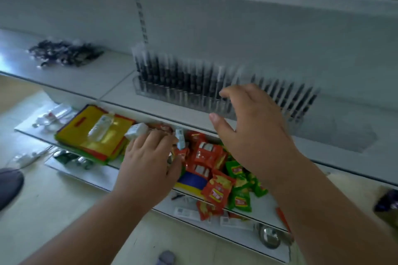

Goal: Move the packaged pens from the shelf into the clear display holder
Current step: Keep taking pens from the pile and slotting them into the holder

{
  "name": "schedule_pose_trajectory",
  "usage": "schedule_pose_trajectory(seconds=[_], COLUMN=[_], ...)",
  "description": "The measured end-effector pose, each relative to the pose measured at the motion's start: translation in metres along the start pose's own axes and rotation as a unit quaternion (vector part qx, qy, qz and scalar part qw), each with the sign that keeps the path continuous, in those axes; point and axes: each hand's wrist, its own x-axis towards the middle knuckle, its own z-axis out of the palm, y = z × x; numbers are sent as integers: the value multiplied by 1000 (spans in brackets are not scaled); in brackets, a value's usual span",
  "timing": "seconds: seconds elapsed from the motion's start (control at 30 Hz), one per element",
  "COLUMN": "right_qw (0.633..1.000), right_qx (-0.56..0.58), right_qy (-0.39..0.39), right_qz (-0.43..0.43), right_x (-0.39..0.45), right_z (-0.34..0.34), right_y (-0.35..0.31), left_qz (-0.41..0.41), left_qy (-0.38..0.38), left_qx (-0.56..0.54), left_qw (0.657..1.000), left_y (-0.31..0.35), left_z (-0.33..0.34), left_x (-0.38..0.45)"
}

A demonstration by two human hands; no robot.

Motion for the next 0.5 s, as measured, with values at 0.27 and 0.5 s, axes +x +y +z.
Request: schedule_pose_trajectory(seconds=[0.27, 0.5], right_qw=[997, 995], right_qx=[1, 37], right_qy=[-16, -30], right_qz=[-80, -85], right_x=[38, 89], right_z=[47, 108], right_y=[-132, -272], left_qz=[-66, -78], left_qy=[38, 31], left_qx=[30, 77], left_qw=[997, 993], left_y=[-131, -277], left_z=[-37, -78], left_x=[-43, -58])
